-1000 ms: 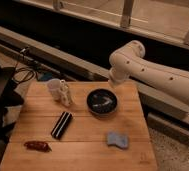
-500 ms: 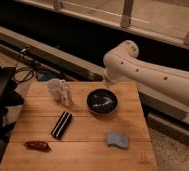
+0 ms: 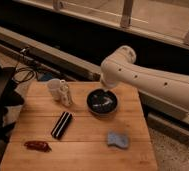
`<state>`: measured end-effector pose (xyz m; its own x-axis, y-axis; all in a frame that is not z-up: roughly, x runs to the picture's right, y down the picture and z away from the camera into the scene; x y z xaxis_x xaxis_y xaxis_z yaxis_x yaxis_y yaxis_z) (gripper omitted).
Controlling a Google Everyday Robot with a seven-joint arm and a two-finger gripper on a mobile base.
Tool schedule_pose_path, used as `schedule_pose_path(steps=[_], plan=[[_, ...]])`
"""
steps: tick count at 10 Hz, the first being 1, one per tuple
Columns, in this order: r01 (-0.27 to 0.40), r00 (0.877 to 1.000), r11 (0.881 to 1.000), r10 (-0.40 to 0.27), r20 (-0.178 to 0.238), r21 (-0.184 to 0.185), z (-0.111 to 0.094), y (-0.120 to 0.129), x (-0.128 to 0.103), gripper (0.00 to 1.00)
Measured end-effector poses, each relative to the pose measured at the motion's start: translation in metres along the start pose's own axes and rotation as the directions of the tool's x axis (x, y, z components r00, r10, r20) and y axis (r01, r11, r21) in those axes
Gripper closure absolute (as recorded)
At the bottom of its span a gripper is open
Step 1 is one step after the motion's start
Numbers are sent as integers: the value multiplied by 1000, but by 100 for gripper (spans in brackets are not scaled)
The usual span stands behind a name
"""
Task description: Move the arm in a circular motion
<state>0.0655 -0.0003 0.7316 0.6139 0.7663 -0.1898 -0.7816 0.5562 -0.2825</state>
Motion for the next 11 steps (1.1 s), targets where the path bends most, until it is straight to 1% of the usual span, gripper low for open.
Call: schedule_pose_path(steps=[1,3,5,6,7,8,9,10,11], plan=[[8,1000,1000,-8,-2,2,-1,0,3,96],[27,999,1000,-27,24,-4,1,3,-1,96],[62,996,998,-59,69,-31,4,23,-17,96],[85,993,995,-80,91,-51,6,37,-28,96],[102,990,992,-94,106,-73,8,49,-35,96],[145,984,982,-130,123,-120,13,73,-44,96],[173,980,973,-154,125,-156,16,89,-43,96],[184,979,967,-164,120,-176,17,97,-40,96],[201,979,953,-185,90,-226,21,112,-29,96]])
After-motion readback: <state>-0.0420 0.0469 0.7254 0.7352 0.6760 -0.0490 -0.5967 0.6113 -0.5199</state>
